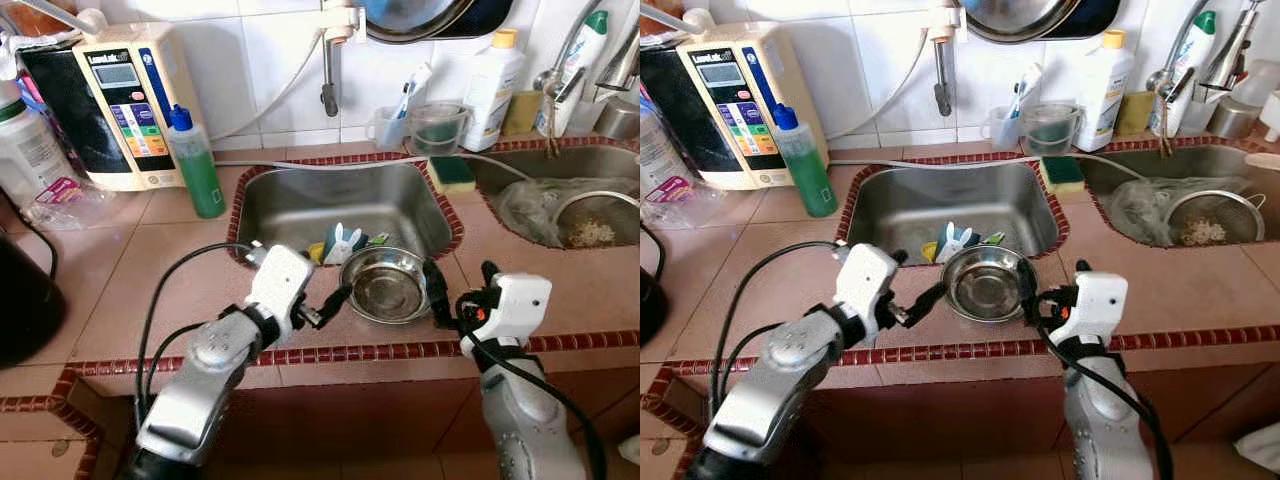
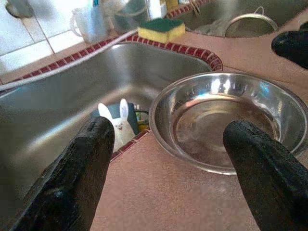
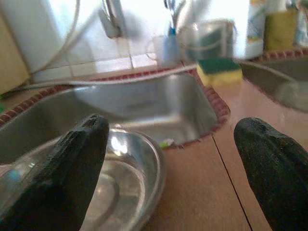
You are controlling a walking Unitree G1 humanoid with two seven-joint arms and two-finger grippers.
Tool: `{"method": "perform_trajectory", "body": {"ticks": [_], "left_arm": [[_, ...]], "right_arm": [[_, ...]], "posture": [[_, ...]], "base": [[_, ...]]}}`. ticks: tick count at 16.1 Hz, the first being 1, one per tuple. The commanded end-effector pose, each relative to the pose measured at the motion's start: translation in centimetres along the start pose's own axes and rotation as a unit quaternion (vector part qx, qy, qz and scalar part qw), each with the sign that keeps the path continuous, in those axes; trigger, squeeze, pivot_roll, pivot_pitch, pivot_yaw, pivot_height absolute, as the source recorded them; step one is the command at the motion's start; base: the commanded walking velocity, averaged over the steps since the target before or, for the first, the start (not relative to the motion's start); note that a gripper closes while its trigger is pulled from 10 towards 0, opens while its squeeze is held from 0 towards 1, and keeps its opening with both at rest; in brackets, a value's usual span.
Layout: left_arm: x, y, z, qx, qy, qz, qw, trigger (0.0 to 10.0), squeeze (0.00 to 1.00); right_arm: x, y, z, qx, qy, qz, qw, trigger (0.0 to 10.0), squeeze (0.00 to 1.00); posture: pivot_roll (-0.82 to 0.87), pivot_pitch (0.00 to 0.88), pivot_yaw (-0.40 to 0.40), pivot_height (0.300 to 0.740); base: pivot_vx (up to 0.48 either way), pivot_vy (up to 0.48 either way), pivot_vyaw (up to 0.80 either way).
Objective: Kitchen organization
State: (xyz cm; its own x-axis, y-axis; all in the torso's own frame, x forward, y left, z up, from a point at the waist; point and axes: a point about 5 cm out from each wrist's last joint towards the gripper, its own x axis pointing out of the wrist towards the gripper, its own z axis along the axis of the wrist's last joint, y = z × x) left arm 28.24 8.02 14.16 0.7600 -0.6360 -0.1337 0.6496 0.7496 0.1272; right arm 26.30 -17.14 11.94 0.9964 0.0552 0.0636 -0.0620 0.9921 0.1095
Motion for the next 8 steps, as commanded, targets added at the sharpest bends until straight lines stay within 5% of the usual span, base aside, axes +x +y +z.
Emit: {"method": "perform_trajectory", "body": {"ticks": [1,8], "left_arm": [[0.2,0.1,-0.4,0.002,0.023,0.000,1.000,10.0,0.00],[0.3,-0.6,0.0,-0.007,0.025,-0.013,1.000,10.0,0.00]], "right_arm": [[0.4,0.0,-0.3,0.009,0.009,-0.005,1.000,10.0,0.00],[2.4,0.4,-1.1,0.080,0.052,-0.007,0.995,10.0,0.00]], "posture": [[-0.19,0.012,0.111,0.740],[-0.17,0.000,0.086,0.740]], "base": [[0.000,0.000,0.00],[0.000,0.000,0.00]]}}
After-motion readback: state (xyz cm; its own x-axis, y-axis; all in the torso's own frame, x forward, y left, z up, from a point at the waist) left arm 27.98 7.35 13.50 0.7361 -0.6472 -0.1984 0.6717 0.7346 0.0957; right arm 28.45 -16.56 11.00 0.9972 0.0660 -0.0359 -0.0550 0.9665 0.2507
